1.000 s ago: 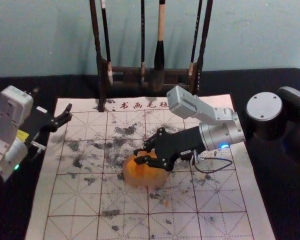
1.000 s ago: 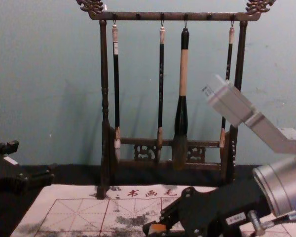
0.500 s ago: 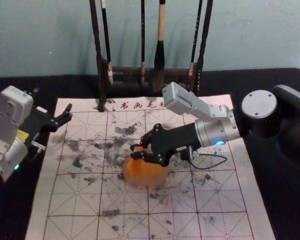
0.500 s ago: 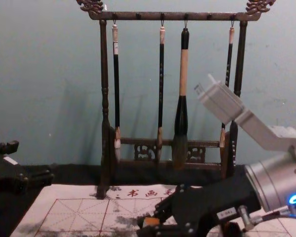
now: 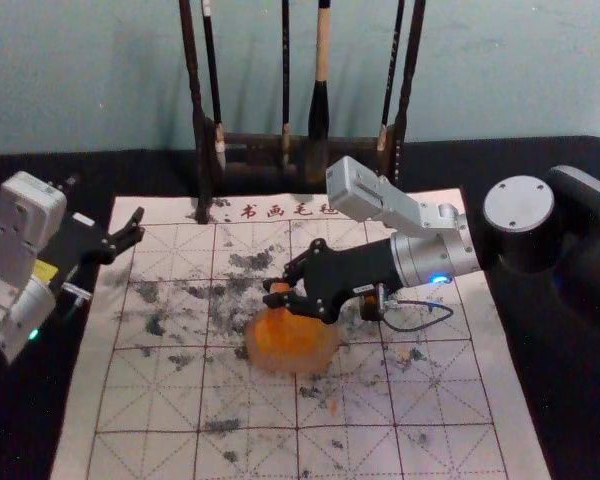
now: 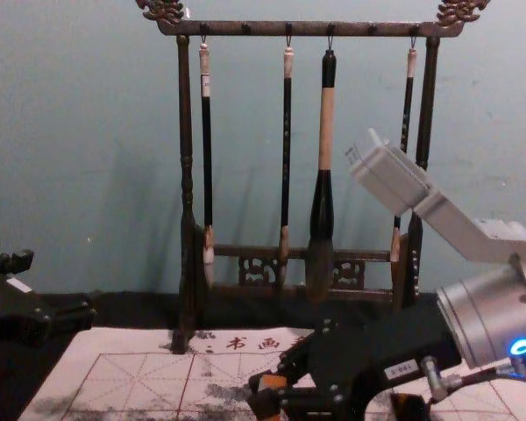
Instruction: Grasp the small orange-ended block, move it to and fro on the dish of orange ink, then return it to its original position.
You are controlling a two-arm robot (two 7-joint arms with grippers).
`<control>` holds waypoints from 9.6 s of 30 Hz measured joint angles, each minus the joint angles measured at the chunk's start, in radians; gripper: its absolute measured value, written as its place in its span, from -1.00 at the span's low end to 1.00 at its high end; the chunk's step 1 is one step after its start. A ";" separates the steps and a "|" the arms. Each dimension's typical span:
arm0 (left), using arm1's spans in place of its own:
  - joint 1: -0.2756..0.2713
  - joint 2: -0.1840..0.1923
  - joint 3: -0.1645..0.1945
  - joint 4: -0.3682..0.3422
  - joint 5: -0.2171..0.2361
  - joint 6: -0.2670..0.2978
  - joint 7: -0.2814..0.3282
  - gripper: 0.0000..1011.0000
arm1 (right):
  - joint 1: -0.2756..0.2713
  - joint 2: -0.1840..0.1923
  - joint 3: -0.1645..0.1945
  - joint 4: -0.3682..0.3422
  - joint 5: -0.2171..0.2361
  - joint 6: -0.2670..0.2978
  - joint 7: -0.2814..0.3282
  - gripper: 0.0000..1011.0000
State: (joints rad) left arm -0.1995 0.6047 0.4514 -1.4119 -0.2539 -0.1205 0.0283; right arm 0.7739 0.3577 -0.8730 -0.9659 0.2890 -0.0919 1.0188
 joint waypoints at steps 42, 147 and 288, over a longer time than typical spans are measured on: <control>0.000 0.000 0.000 0.000 0.000 0.000 0.000 0.98 | -0.045 0.087 0.039 -0.085 0.001 0.014 -0.010 -0.73; 0.000 0.000 0.000 0.000 0.000 0.000 0.000 0.98 | -0.023 0.030 0.036 -0.013 -0.001 -0.005 -0.016 -0.73; 0.000 0.000 0.000 0.000 0.000 0.000 0.000 0.98 | -0.163 0.224 0.156 -0.161 0.022 0.005 -0.092 0.64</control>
State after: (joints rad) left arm -0.1995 0.6047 0.4514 -1.4120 -0.2539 -0.1205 0.0283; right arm 0.6109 0.5816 -0.7175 -1.1274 0.3106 -0.0867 0.9264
